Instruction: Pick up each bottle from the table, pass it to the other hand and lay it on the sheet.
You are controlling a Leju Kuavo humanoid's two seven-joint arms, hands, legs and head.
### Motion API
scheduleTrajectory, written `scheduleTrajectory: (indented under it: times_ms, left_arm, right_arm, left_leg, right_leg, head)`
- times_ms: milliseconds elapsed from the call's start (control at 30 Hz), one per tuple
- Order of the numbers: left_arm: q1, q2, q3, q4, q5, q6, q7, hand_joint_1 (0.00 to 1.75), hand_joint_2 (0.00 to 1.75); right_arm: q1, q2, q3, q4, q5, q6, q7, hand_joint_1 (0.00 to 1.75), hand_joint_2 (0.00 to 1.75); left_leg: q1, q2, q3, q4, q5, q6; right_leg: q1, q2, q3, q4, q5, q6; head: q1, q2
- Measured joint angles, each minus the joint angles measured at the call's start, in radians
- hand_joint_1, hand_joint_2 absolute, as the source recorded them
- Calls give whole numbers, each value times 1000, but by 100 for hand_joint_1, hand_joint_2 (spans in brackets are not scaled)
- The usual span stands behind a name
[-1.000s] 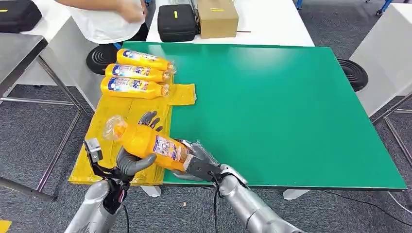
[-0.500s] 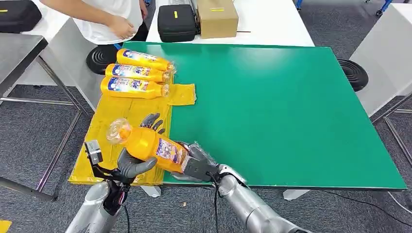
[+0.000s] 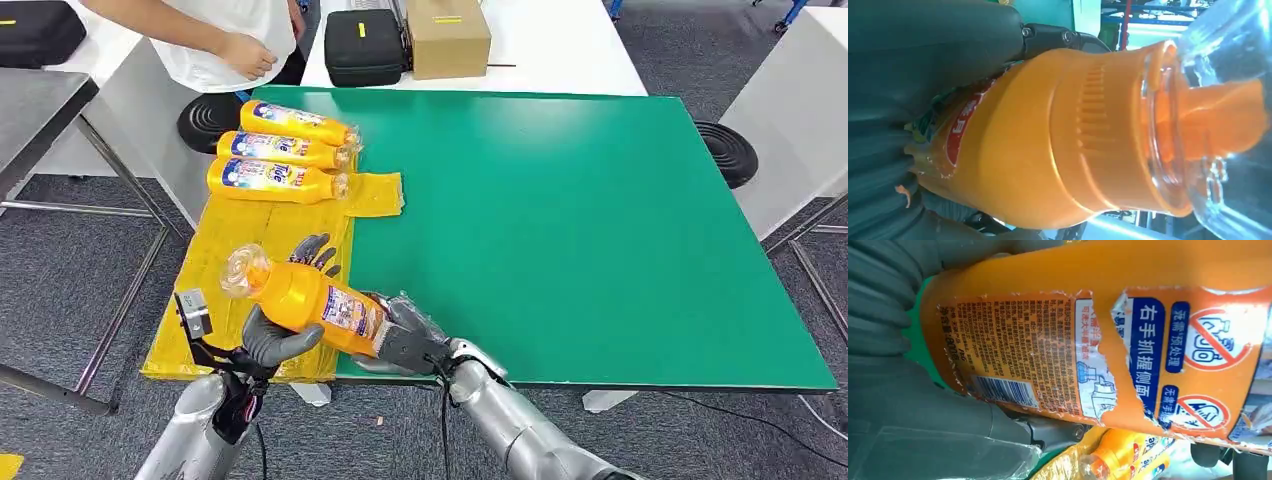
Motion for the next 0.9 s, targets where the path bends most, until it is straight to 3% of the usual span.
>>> scheduleTrajectory:
  times_ms: [33,100,133,867,900]
  left_arm:
    - [0,0,0,0,-2,-1,2,5,175]
    - [-2,0,-2,0,-5,-9,3,166,175]
    - [-3,1,-3,0,-8,-11,3,175,175]
    - [0,6,-17,-55,-98,56,-25,175,175]
    - [0,6,-17,-57,-99,55,-25,175,175]
  right_arm:
    - [0,0,0,0,0,0,0,175,175]
    - [-1,0,0,0,0,0,-1,175,175]
    - [-2,0,0,0,0,0,-1,175,175]
    - [-11,10,1,0,-18,27,-2,175,175]
    - [-12,10,1,0,-18,27,-2,143,175]
  left_leg:
    - [0,0,0,0,0,0]
    - [0,0,0,0,0,0]
    - [0,0,0,0,0,0]
    - [0,0,0,0,0,0]
    - [0,0,0,0,0,0]
  right_leg:
    - [0,0,0,0,0,0]
    - [0,0,0,0,0,0]
    - [0,0,0,0,0,0]
    - [0,0,0,0,0,0]
    - [0,0,0,0,0,0]
  head:
    - [0,0]
    - [0,0]
    - [0,0]
    - [0,0]
    - [0,0]
